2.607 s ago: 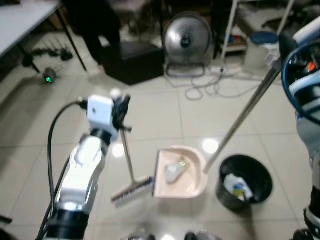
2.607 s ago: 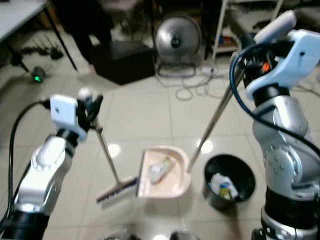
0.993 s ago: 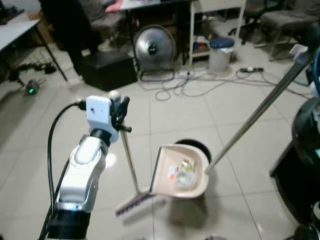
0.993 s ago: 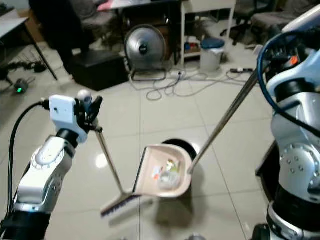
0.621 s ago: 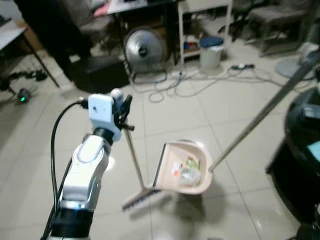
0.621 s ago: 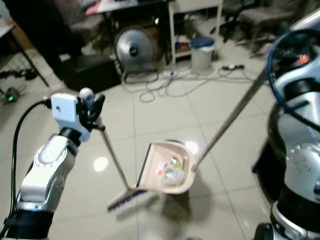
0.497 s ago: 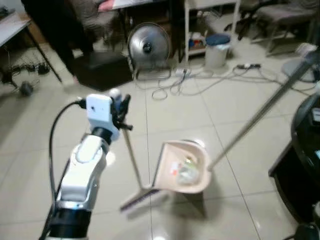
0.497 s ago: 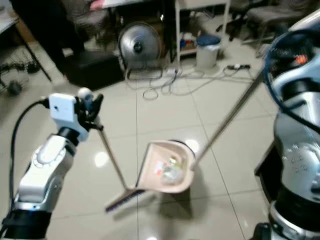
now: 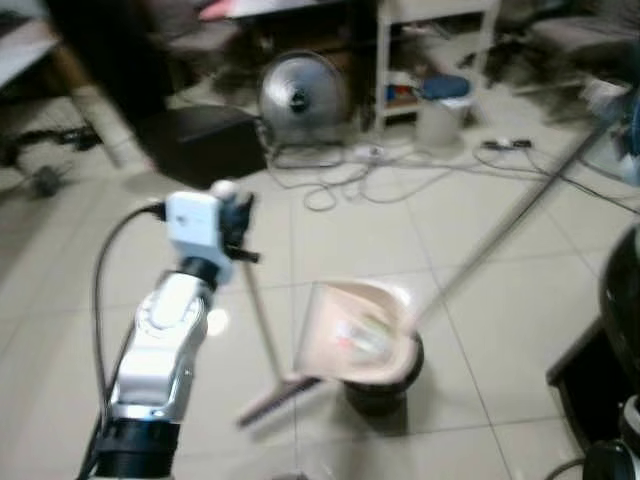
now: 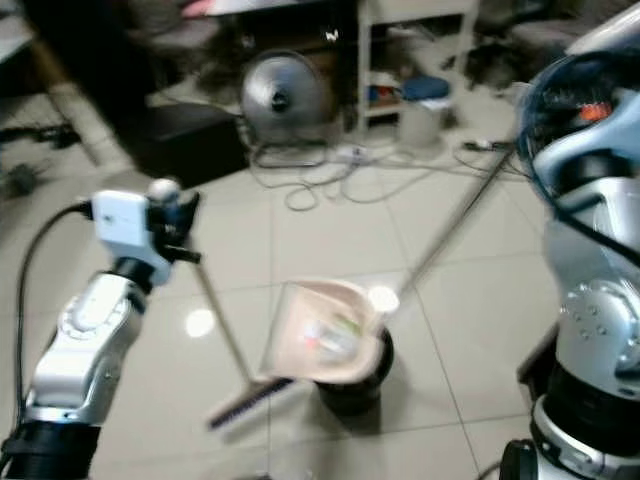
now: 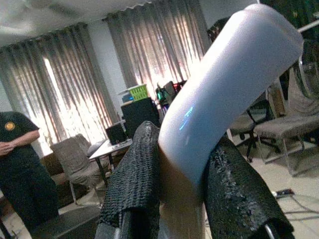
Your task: Sweep floor
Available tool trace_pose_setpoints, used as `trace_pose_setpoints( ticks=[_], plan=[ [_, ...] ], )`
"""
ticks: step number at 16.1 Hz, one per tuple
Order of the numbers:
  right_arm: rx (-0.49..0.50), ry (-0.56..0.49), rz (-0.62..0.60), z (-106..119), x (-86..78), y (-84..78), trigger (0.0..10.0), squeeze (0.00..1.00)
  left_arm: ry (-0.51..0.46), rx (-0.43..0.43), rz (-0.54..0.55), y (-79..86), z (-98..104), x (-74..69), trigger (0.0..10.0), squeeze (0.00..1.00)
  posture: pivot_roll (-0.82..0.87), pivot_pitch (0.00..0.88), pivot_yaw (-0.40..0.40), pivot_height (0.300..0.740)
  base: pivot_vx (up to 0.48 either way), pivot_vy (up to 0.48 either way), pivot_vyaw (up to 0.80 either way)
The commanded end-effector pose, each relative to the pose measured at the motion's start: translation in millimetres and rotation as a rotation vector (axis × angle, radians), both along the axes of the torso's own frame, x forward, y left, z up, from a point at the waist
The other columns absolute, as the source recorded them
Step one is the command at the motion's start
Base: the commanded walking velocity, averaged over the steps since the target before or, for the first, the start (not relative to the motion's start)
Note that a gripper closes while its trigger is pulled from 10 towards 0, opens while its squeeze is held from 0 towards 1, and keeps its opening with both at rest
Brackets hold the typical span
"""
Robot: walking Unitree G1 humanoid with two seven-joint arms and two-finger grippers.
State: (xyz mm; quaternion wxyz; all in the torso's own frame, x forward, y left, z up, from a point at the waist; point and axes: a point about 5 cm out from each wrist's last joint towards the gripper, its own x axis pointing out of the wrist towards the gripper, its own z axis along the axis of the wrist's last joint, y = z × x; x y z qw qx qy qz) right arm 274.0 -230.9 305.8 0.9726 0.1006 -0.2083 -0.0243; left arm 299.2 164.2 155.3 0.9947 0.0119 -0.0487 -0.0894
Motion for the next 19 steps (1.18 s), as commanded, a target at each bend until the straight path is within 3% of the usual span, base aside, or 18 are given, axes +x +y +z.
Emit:
trace_pose_setpoints(
  ticks=[1, 7, 11, 16, 19],
  plan=[
    [-0.005, -0.032, -0.023, 7, -4.1, -4.5, 10.0, 0.00, -0.049, 0.017, -0.001, -1.3, 11, 1.8, 10.0, 0.00, -0.07, 0.041, 0.122, 0.740, 0.000, 0.000, 0.00],
    [-0.008, -0.036, -0.024, 7, -2.6, -5.1, 10.0, 0.00, -0.011, 0.121, 0.158, 23.8, 0, 3.7, 10.0, 0.00, -0.07, 0.038, 0.124, 0.740, 0.000, 0.000, 0.00],
    [-0.029, -0.030, -0.034, 4, -1.5, -9.3, 10.0, 0.00, 0.007, 0.135, 0.182, 26.7, -6, 1.4, 10.0, 0.00, -0.07, 0.031, 0.123, 0.740, 0.000, 0.000, 0.00],
    [-0.066, -0.095, 0.010, 4, 1.4, 4.4, 10.0, 0.00, 0.011, 0.139, 0.183, 26.0, -9, 0.2, 10.0, 0.00, -0.06, 0.025, 0.116, 0.740, 0.000, 0.000, 0.00],
    [-0.186, -0.131, 0.053, 0, 5.7, 19.1, 10.0, 0.00, 0.016, 0.139, 0.186, 25.8, -11, -1.0, 10.0, 0.00, -0.06, 0.022, 0.110, 0.740, 0.000, 0.000, 0.00]
  ],
)
